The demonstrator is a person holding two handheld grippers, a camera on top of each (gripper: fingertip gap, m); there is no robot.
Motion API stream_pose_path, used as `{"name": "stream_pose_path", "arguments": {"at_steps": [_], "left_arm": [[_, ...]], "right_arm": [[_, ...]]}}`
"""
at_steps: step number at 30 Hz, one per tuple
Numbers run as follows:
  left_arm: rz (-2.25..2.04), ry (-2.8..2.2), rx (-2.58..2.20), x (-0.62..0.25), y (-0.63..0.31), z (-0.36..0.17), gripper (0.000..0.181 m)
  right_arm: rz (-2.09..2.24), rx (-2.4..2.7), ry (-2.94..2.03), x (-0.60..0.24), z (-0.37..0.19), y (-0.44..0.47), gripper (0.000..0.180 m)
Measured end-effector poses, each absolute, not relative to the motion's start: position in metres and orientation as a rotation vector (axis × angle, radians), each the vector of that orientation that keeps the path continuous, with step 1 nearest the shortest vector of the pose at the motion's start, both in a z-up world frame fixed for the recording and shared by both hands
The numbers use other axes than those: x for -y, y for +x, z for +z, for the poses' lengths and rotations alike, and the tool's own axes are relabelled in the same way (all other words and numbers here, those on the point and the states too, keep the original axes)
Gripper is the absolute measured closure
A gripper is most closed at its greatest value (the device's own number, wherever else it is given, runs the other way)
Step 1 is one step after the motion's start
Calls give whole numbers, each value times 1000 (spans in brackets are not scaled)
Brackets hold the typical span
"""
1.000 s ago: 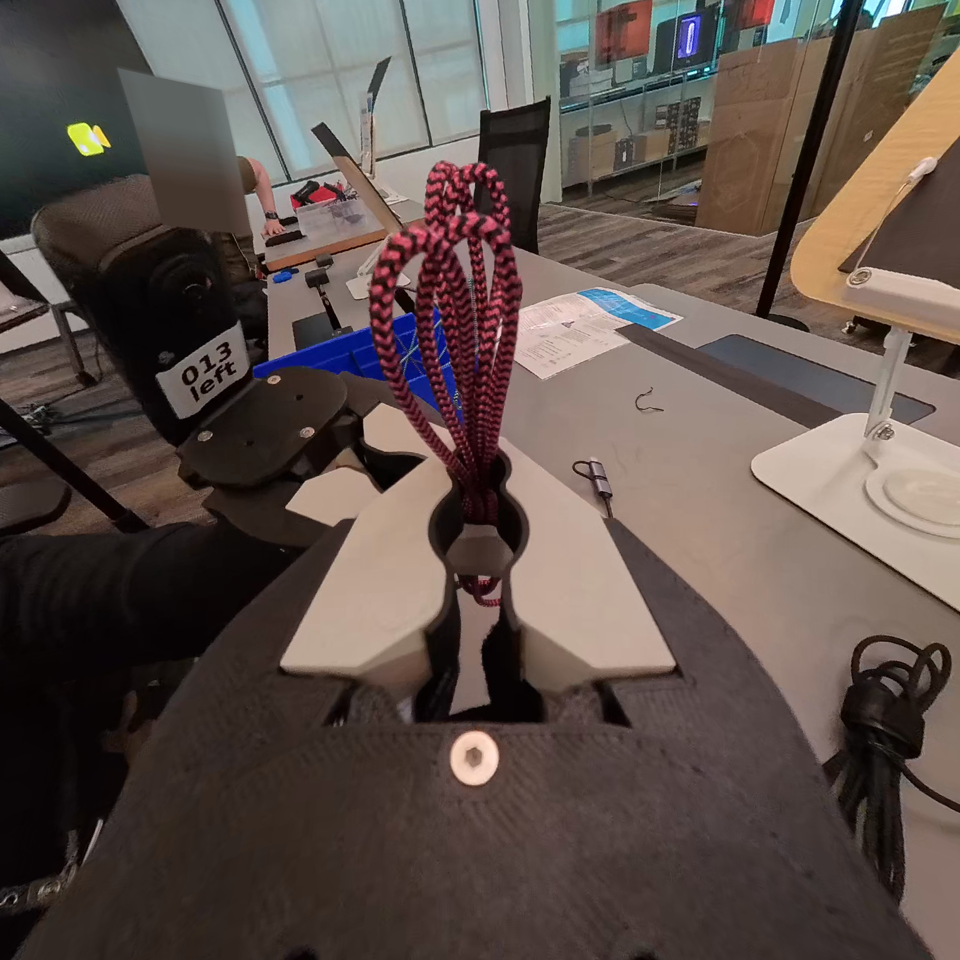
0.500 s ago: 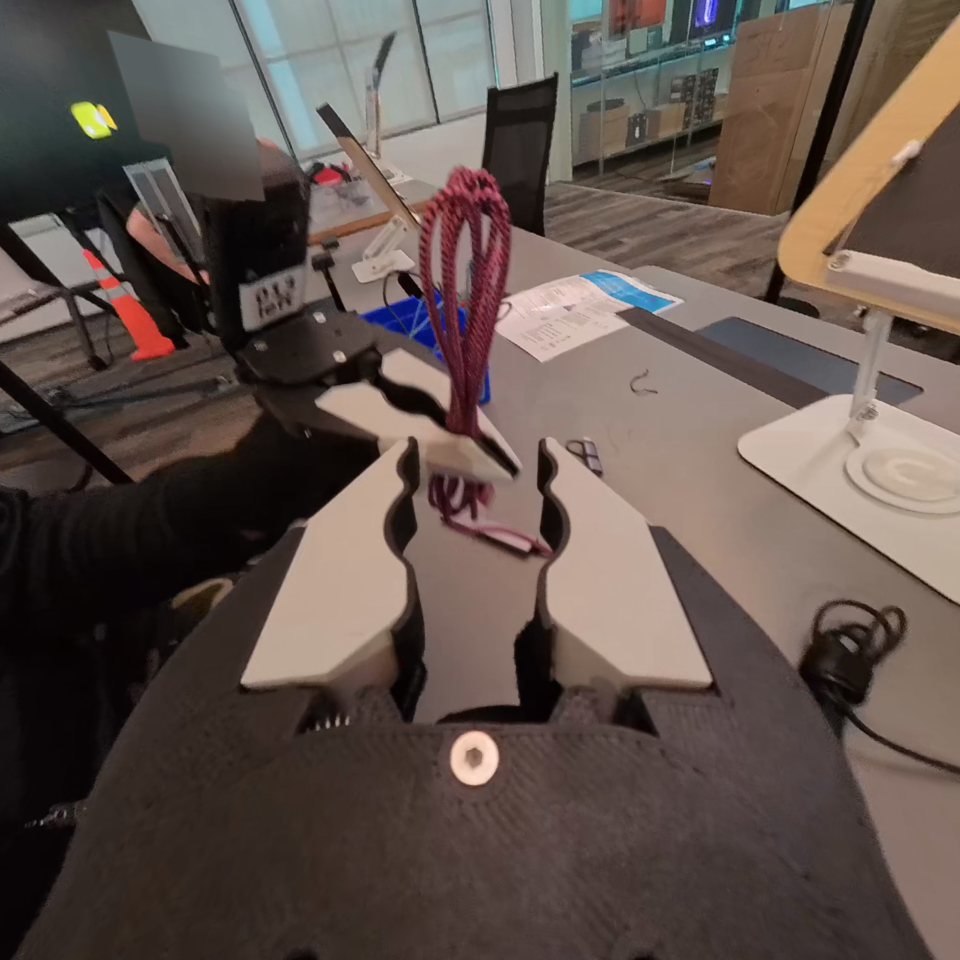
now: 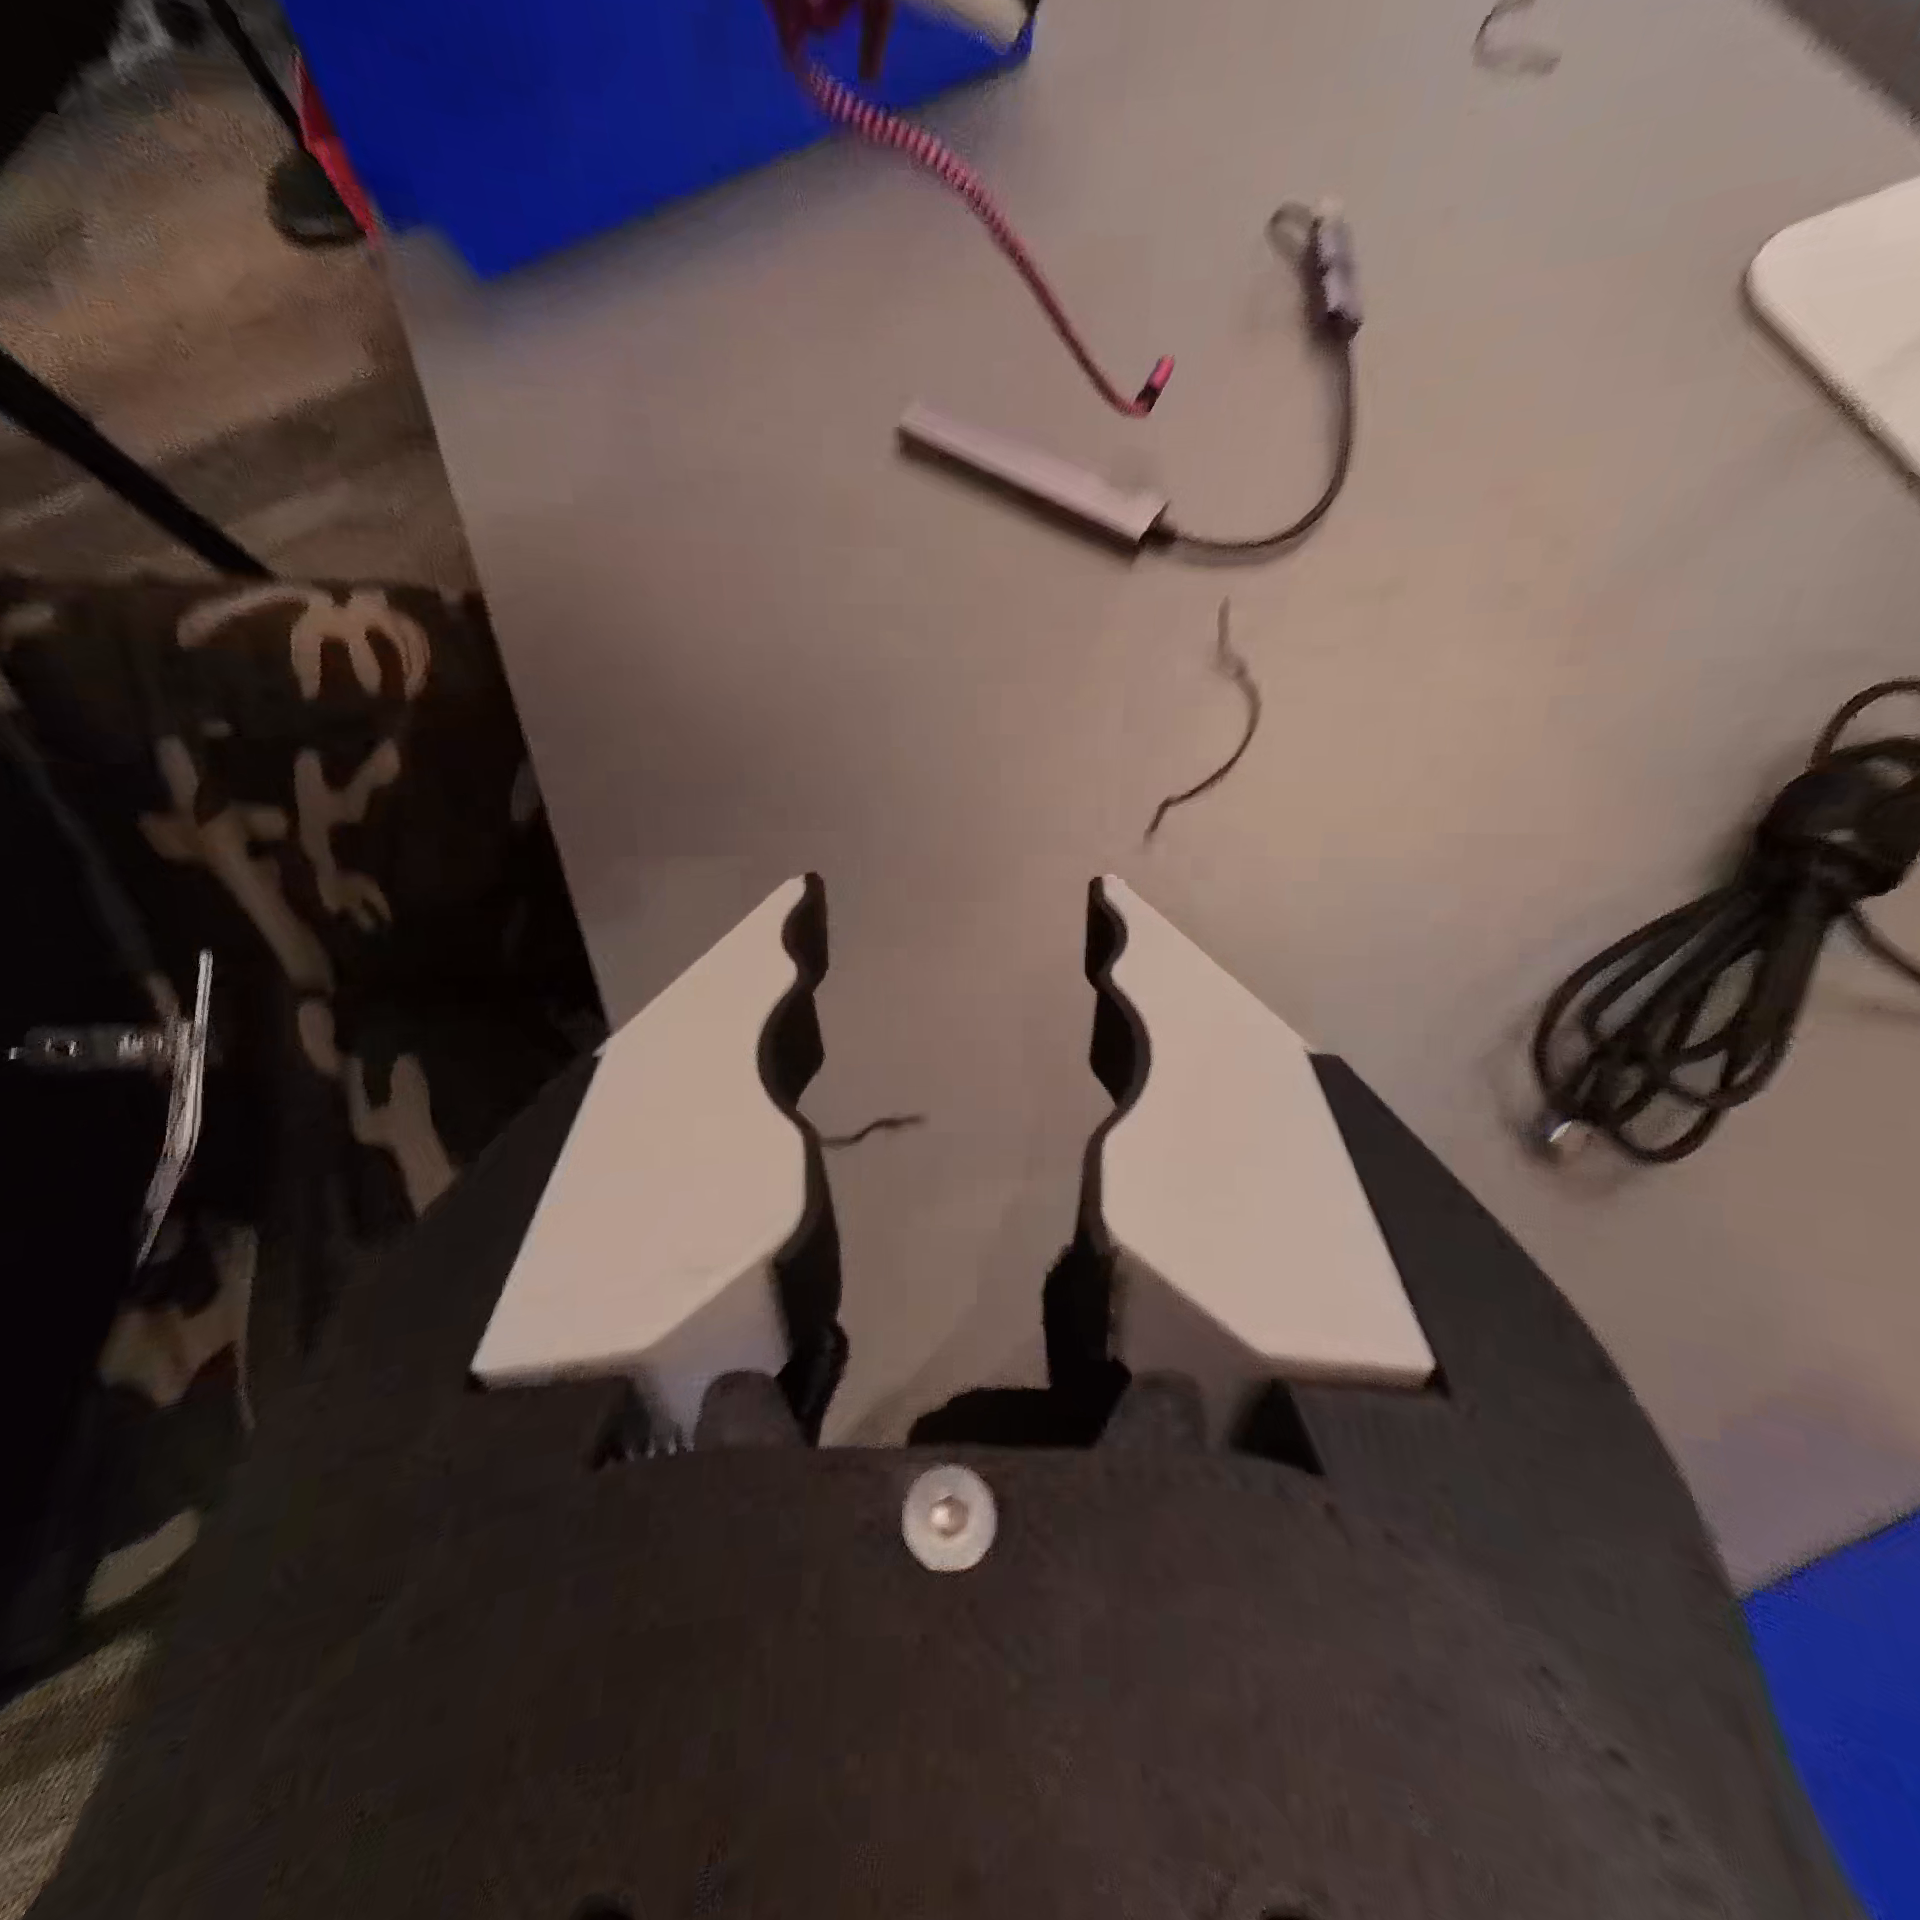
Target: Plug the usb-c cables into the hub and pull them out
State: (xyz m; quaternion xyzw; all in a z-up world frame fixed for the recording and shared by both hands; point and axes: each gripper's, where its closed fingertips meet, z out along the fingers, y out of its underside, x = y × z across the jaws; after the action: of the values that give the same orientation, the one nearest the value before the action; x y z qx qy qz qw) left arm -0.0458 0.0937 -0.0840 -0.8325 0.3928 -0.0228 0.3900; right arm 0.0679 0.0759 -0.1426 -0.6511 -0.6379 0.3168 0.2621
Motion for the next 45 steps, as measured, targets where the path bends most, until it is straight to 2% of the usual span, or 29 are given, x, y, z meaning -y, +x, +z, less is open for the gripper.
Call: {"name": "stream_pose_path", "arguments": {"at_steps": [4, 7, 11, 16, 20, 27, 40, 43, 45], "left_arm": [[-24, -2184, -1047, -75, -55, -105, 179], [-31, -2218, -1047, -59, -59, -117, 179], [-69, -2233, -1018, -45, -57, -123, 179], [-59, -2254, -1032, -33, -57, -133, 179], [-53, -2251, -1031, -27, -59, -133, 179], [-57, -2251, -1020, -19, -63, -136, 179], [-19, -2270, -1043, -12, -65, -146, 179], [-12, -2272, -1057, -11, -64, -148, 179], [-8, -2272, -1064, -10, -64, -149, 179]], "right_arm": [[746, 1732, -1927, -47, -178, 88, 94], [623, 1707, -2031, -30, -207, 101, 88], [601, 1581, -2119, -16, -227, 99, 105], [462, 1506, -2160, -28, -242, 103, 113], [457, 1508, -2143, -31, -242, 97, 118], [487, 1597, -2086, -28, -241, 81, 144], [513, 1770, -1971, -27, -241, 61, 159], [479, 1798, -1908, -30, -240, 60, 154], [461, 1792, -1911, -33, -239, 63, 143]]}}
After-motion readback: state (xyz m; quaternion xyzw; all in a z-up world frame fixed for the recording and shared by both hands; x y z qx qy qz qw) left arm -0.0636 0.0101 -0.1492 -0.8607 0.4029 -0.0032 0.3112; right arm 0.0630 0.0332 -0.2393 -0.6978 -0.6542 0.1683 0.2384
